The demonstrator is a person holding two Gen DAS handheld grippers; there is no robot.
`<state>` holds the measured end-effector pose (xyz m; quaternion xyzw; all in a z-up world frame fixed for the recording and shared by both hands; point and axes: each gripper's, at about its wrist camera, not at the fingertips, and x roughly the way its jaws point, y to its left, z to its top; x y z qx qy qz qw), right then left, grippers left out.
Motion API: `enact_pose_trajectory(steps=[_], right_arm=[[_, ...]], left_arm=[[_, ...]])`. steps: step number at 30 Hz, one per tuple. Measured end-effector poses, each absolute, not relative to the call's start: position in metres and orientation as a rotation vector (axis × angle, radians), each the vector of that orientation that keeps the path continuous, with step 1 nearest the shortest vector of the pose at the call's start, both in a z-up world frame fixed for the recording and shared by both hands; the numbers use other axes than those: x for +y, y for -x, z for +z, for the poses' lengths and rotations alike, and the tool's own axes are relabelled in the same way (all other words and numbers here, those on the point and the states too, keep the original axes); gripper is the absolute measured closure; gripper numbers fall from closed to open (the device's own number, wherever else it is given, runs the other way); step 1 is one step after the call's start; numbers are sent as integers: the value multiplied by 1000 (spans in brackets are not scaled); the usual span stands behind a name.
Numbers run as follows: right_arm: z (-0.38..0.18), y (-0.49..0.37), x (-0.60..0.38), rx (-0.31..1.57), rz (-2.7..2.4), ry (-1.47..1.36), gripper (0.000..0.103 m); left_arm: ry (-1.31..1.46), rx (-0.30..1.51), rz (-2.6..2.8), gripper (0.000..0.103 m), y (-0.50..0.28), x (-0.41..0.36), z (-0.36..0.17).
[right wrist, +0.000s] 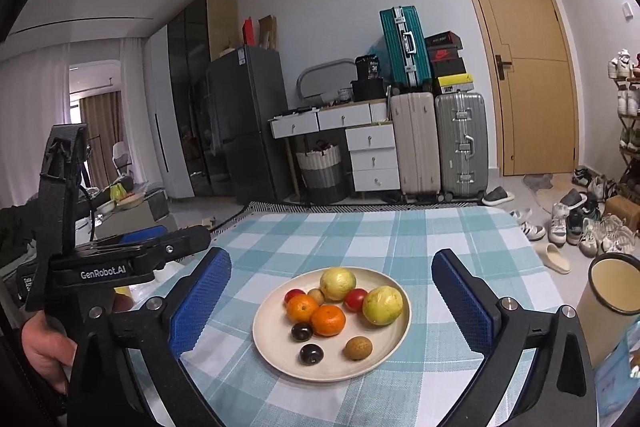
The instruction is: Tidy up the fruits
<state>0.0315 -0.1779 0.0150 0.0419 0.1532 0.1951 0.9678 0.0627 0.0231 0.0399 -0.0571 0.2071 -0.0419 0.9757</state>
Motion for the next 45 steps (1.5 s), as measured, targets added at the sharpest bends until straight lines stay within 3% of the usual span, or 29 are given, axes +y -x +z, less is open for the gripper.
enact_pose_trajectory(steps=[9,45], right_arm=[[12,-15,-185,232,388,-57,0],[-44,-25,-188,302,328,35,0]], left_arm=[[86,280,-42,1,-34,25,32],[61,294,19,1,-50,37,-49]])
